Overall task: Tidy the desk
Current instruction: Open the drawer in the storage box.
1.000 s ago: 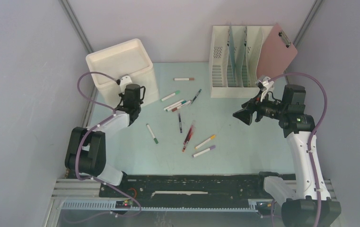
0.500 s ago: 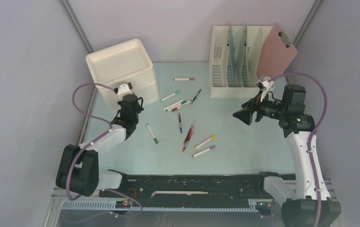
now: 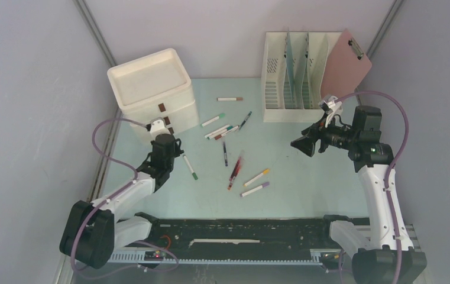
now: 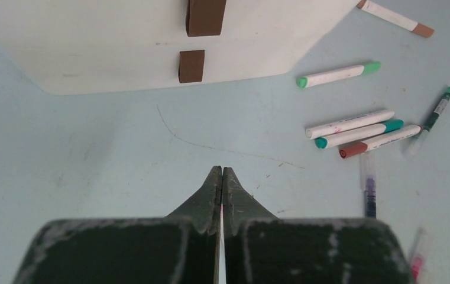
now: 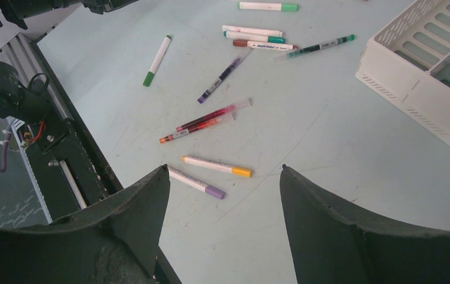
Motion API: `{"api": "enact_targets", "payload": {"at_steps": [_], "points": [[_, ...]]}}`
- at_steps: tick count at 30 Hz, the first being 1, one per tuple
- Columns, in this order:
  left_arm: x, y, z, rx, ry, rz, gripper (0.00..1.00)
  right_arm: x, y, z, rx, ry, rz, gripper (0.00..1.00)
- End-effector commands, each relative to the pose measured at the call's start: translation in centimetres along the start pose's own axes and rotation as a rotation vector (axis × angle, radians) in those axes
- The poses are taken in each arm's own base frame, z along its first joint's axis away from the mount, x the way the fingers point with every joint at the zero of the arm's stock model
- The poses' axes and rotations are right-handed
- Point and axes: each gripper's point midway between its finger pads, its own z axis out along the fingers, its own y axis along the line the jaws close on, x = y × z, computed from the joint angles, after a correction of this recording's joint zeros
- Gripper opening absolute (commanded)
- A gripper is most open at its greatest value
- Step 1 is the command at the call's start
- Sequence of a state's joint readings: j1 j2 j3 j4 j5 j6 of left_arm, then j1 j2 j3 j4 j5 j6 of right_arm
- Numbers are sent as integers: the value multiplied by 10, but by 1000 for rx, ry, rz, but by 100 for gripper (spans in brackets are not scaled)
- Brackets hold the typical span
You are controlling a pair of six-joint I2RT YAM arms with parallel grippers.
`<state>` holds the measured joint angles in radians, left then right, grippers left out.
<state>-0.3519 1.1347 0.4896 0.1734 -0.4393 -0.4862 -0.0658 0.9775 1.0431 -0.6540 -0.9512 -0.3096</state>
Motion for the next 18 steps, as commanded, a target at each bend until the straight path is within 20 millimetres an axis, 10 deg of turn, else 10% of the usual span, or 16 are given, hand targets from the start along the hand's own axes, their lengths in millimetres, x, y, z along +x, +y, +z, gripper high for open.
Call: {"api": "enact_targets", "payload": {"at_steps": [1, 7, 14, 18], "points": [[-11, -6, -11, 33, -37, -40, 0, -6, 4, -1, -7, -17, -47, 76], [-36, -4, -12, 1, -90, -32, 1, -5, 4, -1, -6, -15, -44, 76], [-77, -3, 10, -16, -86, -57, 51, -6, 5, -2, -4, -19, -49, 76], [-87, 1, 28, -44, -87, -47, 60, -6, 6, -2, -8, -20, -49, 76]]}}
